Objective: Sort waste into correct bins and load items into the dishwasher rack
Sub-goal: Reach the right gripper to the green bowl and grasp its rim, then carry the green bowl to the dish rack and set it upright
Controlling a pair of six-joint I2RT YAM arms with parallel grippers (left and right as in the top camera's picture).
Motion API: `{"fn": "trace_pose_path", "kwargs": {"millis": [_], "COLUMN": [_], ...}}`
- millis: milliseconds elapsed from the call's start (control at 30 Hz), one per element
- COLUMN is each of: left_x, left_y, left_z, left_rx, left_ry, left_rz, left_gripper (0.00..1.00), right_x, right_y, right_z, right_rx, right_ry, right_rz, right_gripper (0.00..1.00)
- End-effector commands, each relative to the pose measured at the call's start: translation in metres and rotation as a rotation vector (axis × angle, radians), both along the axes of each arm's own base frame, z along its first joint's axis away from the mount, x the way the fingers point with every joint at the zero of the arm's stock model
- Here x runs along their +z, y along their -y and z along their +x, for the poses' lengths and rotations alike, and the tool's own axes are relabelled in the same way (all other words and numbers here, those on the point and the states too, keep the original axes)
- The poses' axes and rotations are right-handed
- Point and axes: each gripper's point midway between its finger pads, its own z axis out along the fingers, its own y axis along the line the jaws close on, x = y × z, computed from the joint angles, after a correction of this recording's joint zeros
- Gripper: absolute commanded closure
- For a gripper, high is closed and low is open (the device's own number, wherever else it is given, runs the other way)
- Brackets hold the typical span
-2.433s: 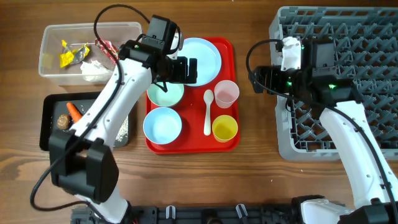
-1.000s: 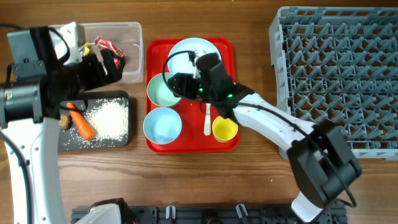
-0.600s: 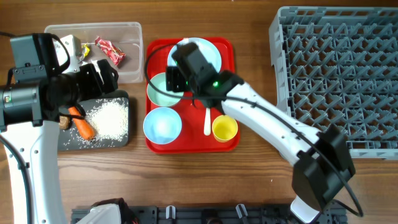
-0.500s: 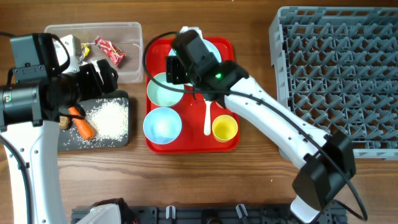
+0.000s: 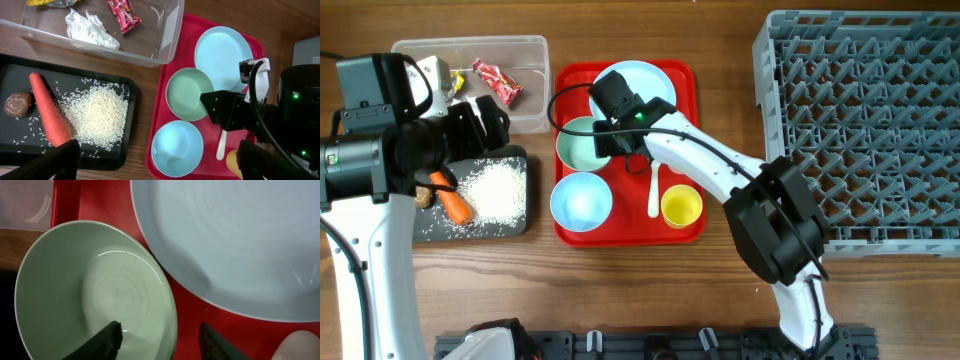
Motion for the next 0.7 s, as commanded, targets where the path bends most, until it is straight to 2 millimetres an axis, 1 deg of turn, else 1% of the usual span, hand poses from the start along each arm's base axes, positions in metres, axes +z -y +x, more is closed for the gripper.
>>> {"fn": "trace_pose_path", "kwargs": {"millis": [0,33,67,133,300,333,367,467,567,667], "left_x": [0.003,0.003,0.003,0.003,0.003,0.003,0.003,0.003,0.003,0.003], "left_y": [-0.003,-0.003,-0.003,-0.003,-0.003,-0.003,-0.003,-0.003,-0.003,-0.003], "left_z": [0.000,0.000,0.000,0.000,0.000,0.000,0.000,0.000,0.000,0.000], "left_rx": [-0.004,-0.004,-0.004,-0.004,-0.004,-0.004,-0.004,-0.004,-0.004,-0.004], "left_ry": [0.011,0.011,0.011,0.011,0.011,0.011,0.011,0.011,0.011,0.011], "left_rz": [0.015,0.015,0.015,0.015,0.015,0.015,0.015,0.015,0.015,0.015], "left_gripper": [0.00,0.00,0.00,0.00,0.00,0.00,0.00,0.00,0.00,0.00], "right_x": [-0.009,-0.010,-0.010,-0.011,-0.013,-0.013,-0.013,-0.013,-0.013,-0.008], "right_y": [-0.001,-0.001,0.000,0.002,0.007,0.007,0.008,0.010,0.009,0.007], "right_z": [-0.001,-0.001,-0.001,-0.001,-0.003,-0.002,-0.002,0.000,0.001,0.006], "right_rx": [-0.002,0.000,0.012,0.009,0.005,0.003,0.000,-0.007,-0.008,-0.018], "right_ry": [-0.017,-0.018,-0.017,-0.019,-0.030,-0.030,-0.031,-0.030,-0.027,-0.004], "right_rz": [-0.002,-0.004,-0.011,-0.016,-0.031,-0.031,-0.031,-0.029,-0.027,-0.012], "right_gripper": [0.60,0.65,0.73,0.75,0.75,0.77,0.80,0.96,0.96,0.96]}}
